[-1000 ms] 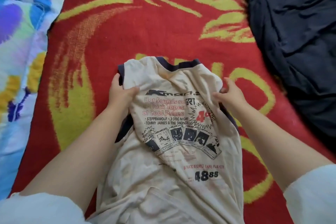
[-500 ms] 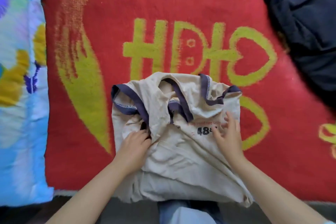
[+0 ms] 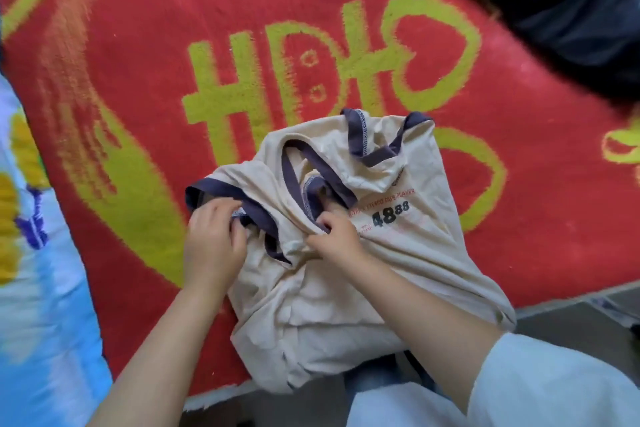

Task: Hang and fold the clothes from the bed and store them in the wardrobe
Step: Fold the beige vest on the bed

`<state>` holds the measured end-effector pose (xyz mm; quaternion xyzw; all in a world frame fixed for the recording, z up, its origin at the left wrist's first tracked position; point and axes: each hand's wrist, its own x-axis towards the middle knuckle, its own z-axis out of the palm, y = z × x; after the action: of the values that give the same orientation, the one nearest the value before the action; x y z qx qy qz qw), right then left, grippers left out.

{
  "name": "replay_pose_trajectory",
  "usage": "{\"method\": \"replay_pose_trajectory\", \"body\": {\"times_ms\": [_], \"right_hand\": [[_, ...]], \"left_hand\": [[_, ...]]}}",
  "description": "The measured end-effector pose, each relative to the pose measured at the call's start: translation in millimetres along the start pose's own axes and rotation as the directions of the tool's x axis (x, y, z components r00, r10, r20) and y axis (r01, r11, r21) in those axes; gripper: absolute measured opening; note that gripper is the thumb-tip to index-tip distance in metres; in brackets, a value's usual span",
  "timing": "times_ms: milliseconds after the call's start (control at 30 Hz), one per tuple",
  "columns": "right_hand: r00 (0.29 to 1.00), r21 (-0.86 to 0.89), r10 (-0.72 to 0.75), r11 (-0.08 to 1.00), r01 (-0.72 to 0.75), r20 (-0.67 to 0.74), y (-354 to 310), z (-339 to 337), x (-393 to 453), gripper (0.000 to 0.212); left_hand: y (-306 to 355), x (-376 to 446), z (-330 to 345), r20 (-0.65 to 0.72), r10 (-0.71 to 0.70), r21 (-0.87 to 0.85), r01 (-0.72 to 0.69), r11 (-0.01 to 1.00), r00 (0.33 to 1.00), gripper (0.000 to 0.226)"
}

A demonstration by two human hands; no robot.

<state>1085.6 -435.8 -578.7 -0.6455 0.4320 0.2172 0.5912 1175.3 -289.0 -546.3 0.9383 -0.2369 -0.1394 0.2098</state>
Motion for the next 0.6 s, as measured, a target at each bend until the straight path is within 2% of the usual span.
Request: {"method": "replay_pose_trajectory", "body": {"times_ms": [100, 167, 200, 233, 300, 367, 400, 467, 533, 600], "right_hand": [[0.988, -0.148, -0.047, 0.987, 0.068, 0.144, 38.2, -33.0, -27.5, 0.039], [0.983, -0.155, -0.016, 0.987, 0.045, 0.183, 57.8, -57.1, -43.6, 0.04], [0.98, -0.144, -0.012, 0.989, 0.041, 0.199, 65.9, -68.5, -49.3, 0.041], [0.978, -0.155, -0.006, 0.987, 0.039, 0.21, 71.7, -81.5, -54.7, 0.043], [0.973, -0.207, 0.009, 0.978, 0.04, 0.23, 82.0, -101.6, -58.8, 0.048], [0.973, -0.307, 0.03, 0.951, 0.042, 0.227, 88.2, -119.6, -58.3, 0.051], [0.972, -0.38, 0.037, 0.923, 0.055, 0.232, 91.2, -130.5, -57.2, 0.052], [0.962, -0.532, 0.052, 0.84, 0.103, 0.268, 95.7, -150.4, -56.0, 0.052], [0.949, -0.624, 0.066, 0.767, 0.149, 0.308, 102.6, -167.9, -57.1, 0.051], [0.95, -0.684, 0.047, 0.705, 0.187, 0.309, 107.1, -179.3, -61.2, 0.048]], "left_hand": [[42.4, 53.3, 11.4, 0.007, 0.325, 0.011, -0.325, 0.946, 0.946, 0.033], [78.9, 79.0, 30.6, 0.093, 0.528, 0.03, -0.532, 0.846, 0.844, 0.025], [98.0, 87.2, 41.1, 0.203, 0.58, 0.06, -0.601, 0.797, 0.789, 0.027], [118.1, 93.0, 49.9, 0.356, 0.565, 0.103, -0.632, 0.768, 0.744, 0.039], [142.0, 100.4, 65.7, 0.634, 0.402, 0.211, -0.648, 0.731, 0.66, 0.056], [157.6, 99.0, 75.0, 0.722, 0.305, 0.302, -0.681, 0.667, 0.62, 0.042], [166.1, 97.9, 78.5, 0.722, 0.283, 0.322, -0.669, 0.669, 0.631, 0.033], [174.0, 98.8, 82.9, 0.688, 0.207, 0.286, -0.522, 0.803, 0.695, 0.026], [174.9, 102.3, 80.0, 0.694, 0.049, 0.177, -0.236, 0.956, 0.718, 0.029], [170.3, 111.0, 66.5, 0.674, -0.038, 0.035, 0.019, 0.999, 0.738, 0.034]]}}
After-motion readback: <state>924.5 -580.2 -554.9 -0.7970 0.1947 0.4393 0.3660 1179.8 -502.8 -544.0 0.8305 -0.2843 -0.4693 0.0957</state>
